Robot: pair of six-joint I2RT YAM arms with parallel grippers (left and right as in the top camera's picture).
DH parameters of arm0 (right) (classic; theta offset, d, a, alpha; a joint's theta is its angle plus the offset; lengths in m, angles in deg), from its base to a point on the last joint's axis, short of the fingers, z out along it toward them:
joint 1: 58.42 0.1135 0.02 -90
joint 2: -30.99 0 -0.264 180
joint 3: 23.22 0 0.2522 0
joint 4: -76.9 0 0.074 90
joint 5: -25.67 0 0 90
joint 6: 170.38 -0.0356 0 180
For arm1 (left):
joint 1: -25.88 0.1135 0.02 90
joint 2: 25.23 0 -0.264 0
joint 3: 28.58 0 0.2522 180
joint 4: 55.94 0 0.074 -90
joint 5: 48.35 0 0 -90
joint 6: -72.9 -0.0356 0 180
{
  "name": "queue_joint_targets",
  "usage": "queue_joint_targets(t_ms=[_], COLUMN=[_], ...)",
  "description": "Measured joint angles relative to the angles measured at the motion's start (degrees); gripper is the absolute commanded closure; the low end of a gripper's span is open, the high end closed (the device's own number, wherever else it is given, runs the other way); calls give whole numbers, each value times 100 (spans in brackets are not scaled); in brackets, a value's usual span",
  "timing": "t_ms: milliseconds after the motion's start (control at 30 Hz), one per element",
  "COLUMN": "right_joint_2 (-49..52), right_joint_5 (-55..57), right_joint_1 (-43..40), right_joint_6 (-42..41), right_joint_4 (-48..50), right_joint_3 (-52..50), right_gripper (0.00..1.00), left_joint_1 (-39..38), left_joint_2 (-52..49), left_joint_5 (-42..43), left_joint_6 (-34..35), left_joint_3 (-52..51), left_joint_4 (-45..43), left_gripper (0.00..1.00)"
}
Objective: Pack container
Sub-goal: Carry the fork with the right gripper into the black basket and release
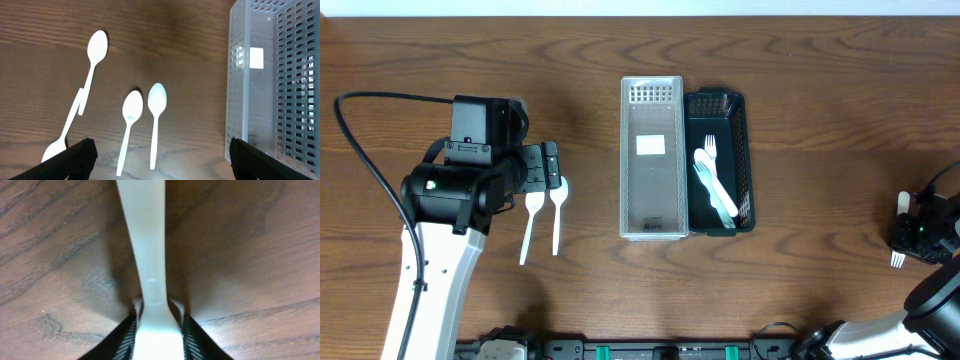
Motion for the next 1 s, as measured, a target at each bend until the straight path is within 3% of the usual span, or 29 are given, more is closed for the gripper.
queue_joint_targets(t_ms=[400,600,833,1000], right_joint_2=[-2,0,-13,-350], right_joint_5=[-2,-9,-7,-13], right_joint_1=[0,0,199,863], right_joint_6=[-94,-413,-876,-1469], right_joint_4=[28,175,44,-531], right_joint_3=[4,4,212,997], right_gripper=[78,99,99,99], left_joint_1=[0,0,0,0], left_joint_2=[0,0,0,0], left_joint_5=[0,0,0,0], left_joint_6=[0,0,0,0], left_joint_3=[-2,0,-2,0], left_joint_4=[-4,-7,-44,-63], left_gripper=[12,12,12,12])
